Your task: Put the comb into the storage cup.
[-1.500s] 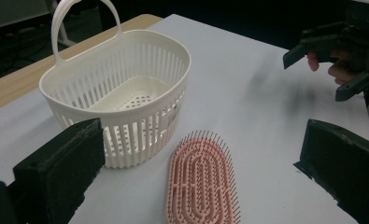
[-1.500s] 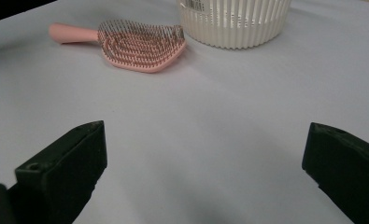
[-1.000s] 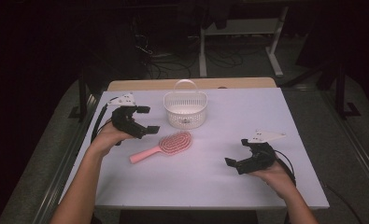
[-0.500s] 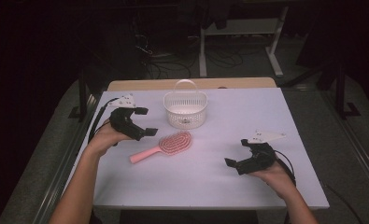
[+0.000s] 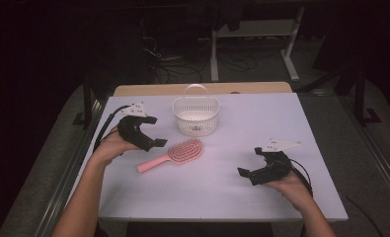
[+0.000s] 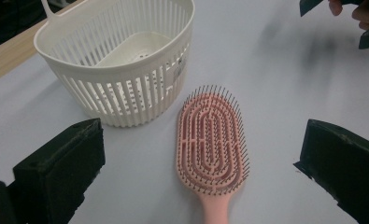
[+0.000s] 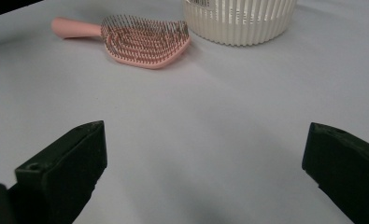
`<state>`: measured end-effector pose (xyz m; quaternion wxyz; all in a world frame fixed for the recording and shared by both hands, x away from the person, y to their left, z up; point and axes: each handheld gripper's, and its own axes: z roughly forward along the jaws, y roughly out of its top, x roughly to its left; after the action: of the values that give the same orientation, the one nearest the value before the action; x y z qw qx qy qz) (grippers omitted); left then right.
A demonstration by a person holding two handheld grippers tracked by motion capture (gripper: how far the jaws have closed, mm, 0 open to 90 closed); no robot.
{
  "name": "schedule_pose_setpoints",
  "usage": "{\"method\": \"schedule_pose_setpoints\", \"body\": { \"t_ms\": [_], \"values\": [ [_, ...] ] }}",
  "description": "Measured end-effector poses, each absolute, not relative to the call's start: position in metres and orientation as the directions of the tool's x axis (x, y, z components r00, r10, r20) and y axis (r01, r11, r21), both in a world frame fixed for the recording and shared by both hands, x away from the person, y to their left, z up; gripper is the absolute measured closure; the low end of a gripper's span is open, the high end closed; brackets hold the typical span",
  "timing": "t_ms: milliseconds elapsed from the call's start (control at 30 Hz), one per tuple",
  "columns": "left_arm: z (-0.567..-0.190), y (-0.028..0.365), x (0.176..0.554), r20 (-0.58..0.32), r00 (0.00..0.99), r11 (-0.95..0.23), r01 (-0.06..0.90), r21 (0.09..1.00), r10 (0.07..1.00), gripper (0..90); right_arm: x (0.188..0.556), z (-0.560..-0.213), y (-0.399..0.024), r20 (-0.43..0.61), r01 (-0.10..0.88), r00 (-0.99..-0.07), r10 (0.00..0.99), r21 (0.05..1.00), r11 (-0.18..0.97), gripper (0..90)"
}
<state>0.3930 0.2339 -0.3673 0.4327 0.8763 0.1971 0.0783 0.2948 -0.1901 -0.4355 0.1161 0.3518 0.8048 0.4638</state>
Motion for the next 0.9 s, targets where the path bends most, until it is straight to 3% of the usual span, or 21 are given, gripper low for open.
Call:
{"method": "schedule_pose_setpoints", "body": {
  "t_ms": [900],
  "values": [
    [-0.3767, 0.2261, 0.3925, -0.015, 0.919, -0.643, 0.288, 0.709, 0.395, 0.2, 0.2957, -0.4363, -0.1901, 0.138, 0.459, -0.727, 0.672, 0.826, 0.327, 0.0]
  ]
}}
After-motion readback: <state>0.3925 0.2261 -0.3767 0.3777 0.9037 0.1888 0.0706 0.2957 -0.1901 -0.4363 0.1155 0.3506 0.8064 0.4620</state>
